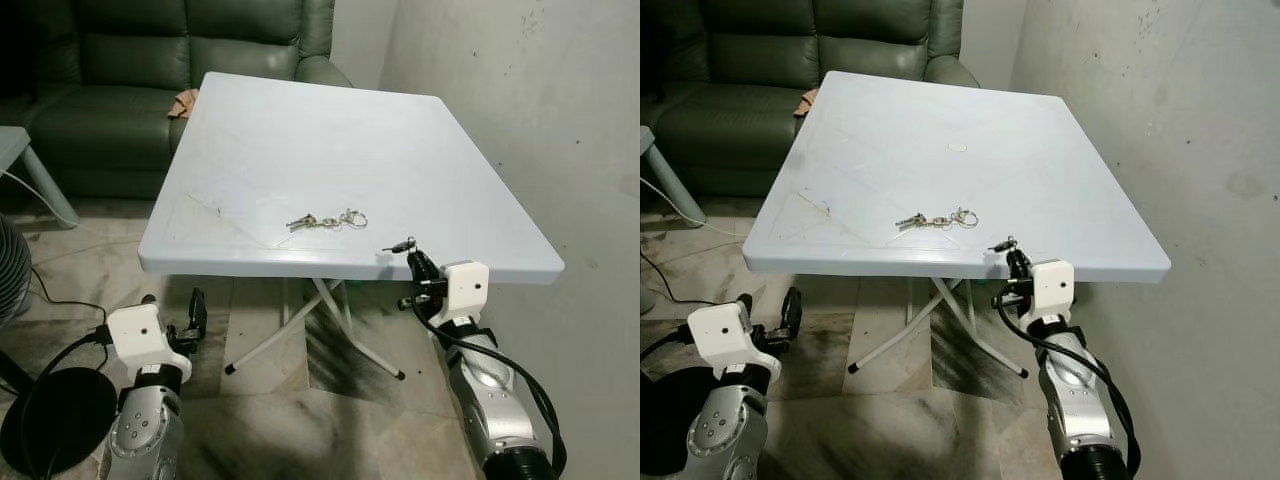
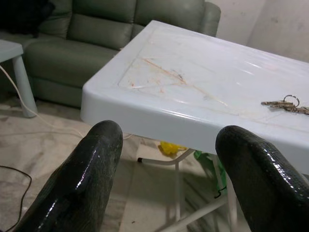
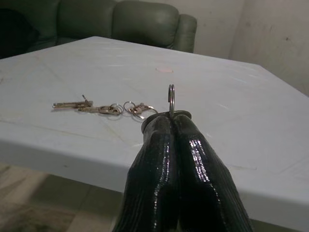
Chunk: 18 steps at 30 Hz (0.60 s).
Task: Hang keys on a hook
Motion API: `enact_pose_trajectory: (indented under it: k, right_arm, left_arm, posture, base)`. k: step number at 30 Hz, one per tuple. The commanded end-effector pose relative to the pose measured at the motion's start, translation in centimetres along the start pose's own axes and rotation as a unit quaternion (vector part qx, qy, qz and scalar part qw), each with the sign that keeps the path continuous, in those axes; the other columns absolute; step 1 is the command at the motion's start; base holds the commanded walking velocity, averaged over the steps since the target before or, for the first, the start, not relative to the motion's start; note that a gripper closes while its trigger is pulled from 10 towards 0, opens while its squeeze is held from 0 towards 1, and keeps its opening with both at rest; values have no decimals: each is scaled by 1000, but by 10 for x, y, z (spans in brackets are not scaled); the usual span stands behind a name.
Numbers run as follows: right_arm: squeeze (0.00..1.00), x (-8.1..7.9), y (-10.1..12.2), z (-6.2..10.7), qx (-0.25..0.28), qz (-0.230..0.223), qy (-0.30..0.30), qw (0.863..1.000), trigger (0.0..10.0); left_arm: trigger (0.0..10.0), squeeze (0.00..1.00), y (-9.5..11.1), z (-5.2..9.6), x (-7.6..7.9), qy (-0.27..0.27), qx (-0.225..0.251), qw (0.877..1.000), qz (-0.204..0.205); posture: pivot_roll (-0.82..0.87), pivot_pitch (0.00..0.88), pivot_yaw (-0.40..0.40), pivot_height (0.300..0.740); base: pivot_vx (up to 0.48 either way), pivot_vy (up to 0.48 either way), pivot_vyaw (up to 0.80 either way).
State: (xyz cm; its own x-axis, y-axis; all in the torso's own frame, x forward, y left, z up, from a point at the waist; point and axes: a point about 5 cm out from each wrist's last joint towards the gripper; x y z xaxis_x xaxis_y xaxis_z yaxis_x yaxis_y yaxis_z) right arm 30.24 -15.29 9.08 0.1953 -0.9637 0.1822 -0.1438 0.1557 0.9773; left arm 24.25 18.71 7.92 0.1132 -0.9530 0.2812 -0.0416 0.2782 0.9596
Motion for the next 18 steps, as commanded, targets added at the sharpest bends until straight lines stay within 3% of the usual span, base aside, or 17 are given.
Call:
enact_pose_trajectory:
  k: [1, 18]
  right_arm:
    - [0, 5, 0, 0, 2, -1, -15, 1000, 10000]
    - [0, 2, -20, 8, -22, 9, -22, 999, 10000]
  left_arm:
    - [10000, 0, 0, -3, -1, -5, -1, 1000, 1]
    - [10000, 0, -29, -4, -11, 2, -22, 1000, 14]
  posture:
    - [-28, 0, -67, 740]
    - [-53, 0, -55, 740]
  base:
    - [0, 0, 0]
    - [0, 0, 0]
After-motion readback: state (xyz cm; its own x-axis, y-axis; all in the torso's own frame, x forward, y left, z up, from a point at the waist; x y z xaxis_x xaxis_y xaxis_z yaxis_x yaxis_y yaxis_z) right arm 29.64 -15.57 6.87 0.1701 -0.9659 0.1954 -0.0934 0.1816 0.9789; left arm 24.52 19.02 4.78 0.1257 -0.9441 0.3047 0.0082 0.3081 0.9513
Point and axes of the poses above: a point about 5 cm out from each wrist's last joint towards the gripper, its own z axis pointing back from the gripper into the wrist, its own y axis along the axis of the wrist's last joint, x = y × z, and after that the axes turned 9 degrees about z, right-handed
